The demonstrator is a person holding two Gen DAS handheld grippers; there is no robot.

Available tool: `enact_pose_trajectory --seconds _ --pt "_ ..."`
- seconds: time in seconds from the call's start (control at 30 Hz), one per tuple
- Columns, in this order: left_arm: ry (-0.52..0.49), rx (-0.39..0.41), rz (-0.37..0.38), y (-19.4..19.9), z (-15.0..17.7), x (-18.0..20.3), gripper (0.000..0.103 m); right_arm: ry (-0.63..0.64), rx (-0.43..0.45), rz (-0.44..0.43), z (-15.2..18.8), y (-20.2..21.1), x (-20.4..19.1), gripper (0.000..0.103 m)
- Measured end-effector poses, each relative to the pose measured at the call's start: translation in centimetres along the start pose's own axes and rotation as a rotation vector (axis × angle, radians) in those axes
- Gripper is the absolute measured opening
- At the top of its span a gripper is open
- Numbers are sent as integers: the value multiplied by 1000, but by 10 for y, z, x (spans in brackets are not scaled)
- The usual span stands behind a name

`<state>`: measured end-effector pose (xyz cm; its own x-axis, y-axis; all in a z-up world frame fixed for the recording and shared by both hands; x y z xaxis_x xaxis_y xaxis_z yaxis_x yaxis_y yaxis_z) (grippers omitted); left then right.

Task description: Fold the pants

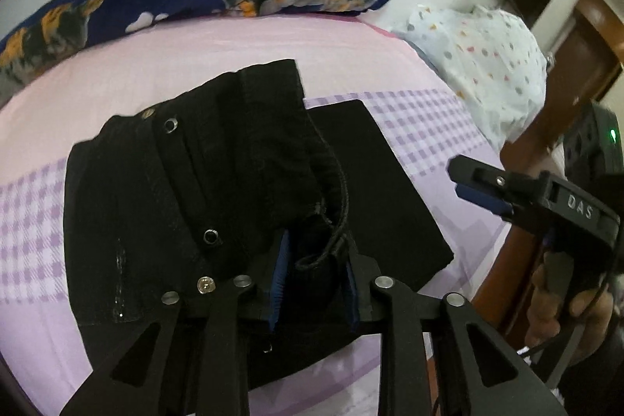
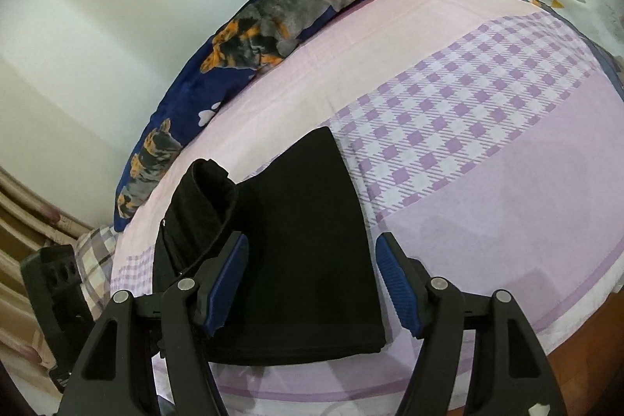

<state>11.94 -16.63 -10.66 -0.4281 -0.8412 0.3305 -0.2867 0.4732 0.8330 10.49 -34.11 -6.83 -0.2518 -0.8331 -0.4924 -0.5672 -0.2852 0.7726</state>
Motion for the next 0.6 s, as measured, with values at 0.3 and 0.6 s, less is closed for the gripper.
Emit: enact_pose_trajectory --seconds 0.3,0.6 --pt "23 46 131 40 -3 -1 46 56 -69 -95 -5 -17 -20 66" --pt "168 117 -87 59 -12 -96 53 115 -212 -293 -4 -57 -44 66"
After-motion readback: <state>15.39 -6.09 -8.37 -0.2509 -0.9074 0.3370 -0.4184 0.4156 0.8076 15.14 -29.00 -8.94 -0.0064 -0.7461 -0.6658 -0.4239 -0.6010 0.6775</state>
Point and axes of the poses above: each gripper's, at about its wrist camera, not at the fingertips, and y roughly against the way its jaws point, x to its right, z to its underside, the point moved 6 cm from there along -y, roughly the way its jaws point, and after that the axes turned 4 degrees about y, right-handed, at the moved point
